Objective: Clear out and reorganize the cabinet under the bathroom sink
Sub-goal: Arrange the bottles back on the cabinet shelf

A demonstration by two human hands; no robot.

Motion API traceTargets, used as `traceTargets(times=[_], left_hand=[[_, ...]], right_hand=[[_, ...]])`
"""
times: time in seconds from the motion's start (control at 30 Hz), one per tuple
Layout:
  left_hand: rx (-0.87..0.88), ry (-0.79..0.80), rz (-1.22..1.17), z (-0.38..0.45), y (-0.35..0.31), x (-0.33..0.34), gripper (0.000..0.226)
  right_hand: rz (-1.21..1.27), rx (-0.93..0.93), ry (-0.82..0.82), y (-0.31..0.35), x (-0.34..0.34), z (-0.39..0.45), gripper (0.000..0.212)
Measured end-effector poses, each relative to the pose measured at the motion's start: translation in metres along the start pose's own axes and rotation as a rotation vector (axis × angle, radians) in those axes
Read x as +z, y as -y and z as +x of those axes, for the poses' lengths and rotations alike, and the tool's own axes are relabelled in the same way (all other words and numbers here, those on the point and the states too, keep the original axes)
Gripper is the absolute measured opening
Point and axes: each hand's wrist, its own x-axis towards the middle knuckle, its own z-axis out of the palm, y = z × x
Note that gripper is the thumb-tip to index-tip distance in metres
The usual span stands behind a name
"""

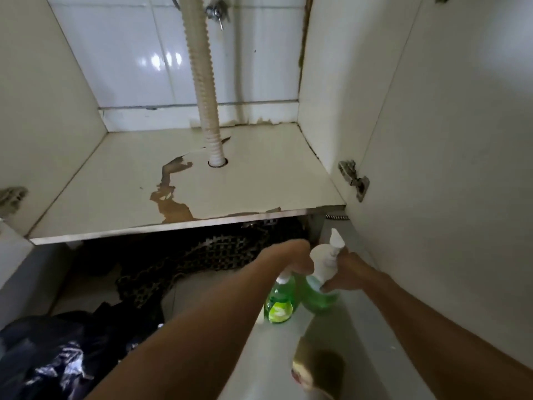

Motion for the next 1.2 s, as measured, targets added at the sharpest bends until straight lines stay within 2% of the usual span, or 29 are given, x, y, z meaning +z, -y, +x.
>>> traceTargets(times=[0.07, 0.13, 0.27, 0.47, 0.57, 0.67, 0.8, 0.87, 0.93, 1.07, 1.2], left_hand=[[-0.006, 0.035, 0.041, 0.002, -0.001, 0.003, 0.010], [0.000, 0.044, 0.056, 0.003, -0.002, 0.003, 0.020], [0.005, 0.032, 0.085, -0.012, -0.013, -0.003, 0.036], [0.048, 0.042, 0.070, -0.024, -0.011, -0.006, 0.042], [0.067, -0.017, -0.006, -0.031, -0.007, -0.021, 0.060], [0.112, -0.053, -0.105, -0.037, -0.001, -0.040, 0.079], [0.187, -0.119, -0.164, -0.044, 0.007, -0.065, 0.098], [0.243, -0.162, -0.270, -0.047, 0.011, -0.078, 0.102], [0.307, -0.201, -0.482, -0.049, 0.014, -0.089, 0.103], [0.409, -0.326, -0.912, -0.042, 0.019, -0.105, 0.101], [0.437, -0.521, -0.997, -0.021, 0.030, -0.112, 0.097]], right_hand=[[0.034, -0.061, -0.078, -0.006, 0.010, 0.007, 0.111], [0.033, -0.122, -0.121, -0.016, 0.017, 0.019, 0.116], [0.083, -0.107, -0.170, -0.015, 0.019, 0.002, 0.110], [0.189, -0.130, -0.214, -0.013, 0.019, -0.010, 0.100], [0.228, -0.123, -0.214, -0.002, 0.000, -0.016, 0.092], [0.163, -0.137, -0.214, 0.011, -0.024, -0.024, 0.088], [0.131, -0.148, -0.276, 0.033, -0.059, -0.038, 0.073], [0.144, -0.145, -0.317, 0.045, -0.079, -0.044, 0.073], [0.167, -0.171, -0.389, 0.057, -0.096, -0.047, 0.072], [0.168, -0.246, -0.625, 0.089, -0.112, -0.044, 0.073], [0.132, -0.258, -0.738, 0.120, -0.118, -0.021, 0.081]])
